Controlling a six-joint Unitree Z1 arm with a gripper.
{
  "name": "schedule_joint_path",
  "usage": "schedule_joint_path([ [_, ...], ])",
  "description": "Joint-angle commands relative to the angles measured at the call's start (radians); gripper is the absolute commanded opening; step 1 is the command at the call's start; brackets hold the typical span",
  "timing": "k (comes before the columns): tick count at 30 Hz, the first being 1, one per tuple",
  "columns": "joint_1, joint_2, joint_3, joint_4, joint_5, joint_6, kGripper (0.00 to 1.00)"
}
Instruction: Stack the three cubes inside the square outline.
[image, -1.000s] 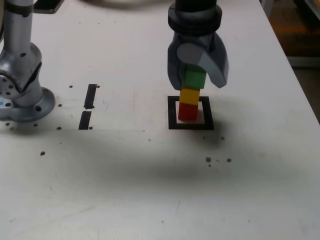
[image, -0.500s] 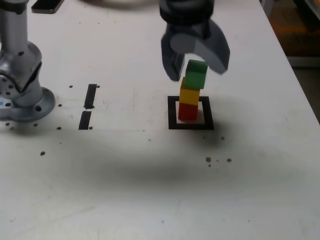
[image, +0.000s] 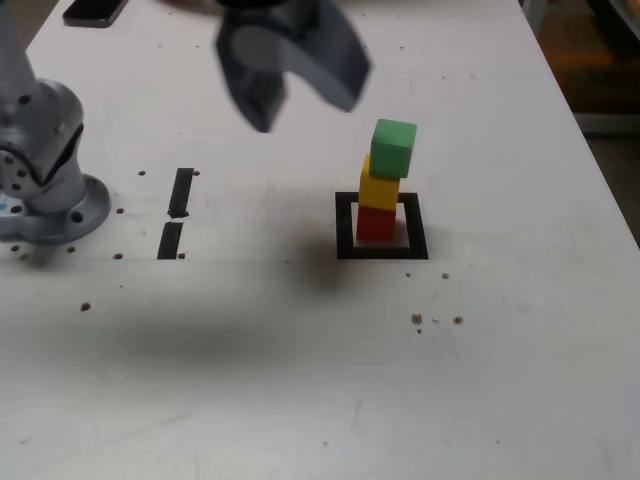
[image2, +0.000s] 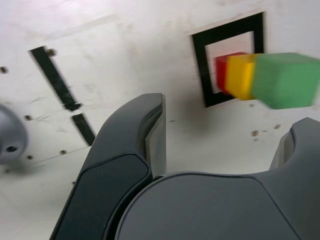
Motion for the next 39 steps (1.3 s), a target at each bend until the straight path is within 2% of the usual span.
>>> schedule_joint_path([
  [1, 0.003, -0.038, 0.043, 0.002, 0.002, -0.01, 0.99],
  [7, 0.022, -0.116, 0.223, -0.025, -0.002, -0.041, 0.99],
  [14, 0.031, -0.105, 0.355, -0.145, -0.015, -0.043, 0.99],
  [27, 0.031, 0.021, 0.449, -0.306, -0.039, -0.031, 0.99],
  [33, 0.025, 0.024, 0.48, -0.353, -0.048, -0.031, 0.99],
  [39, -0.015, 0.026, 0.479, -0.382, -0.082, -0.035, 0.99],
])
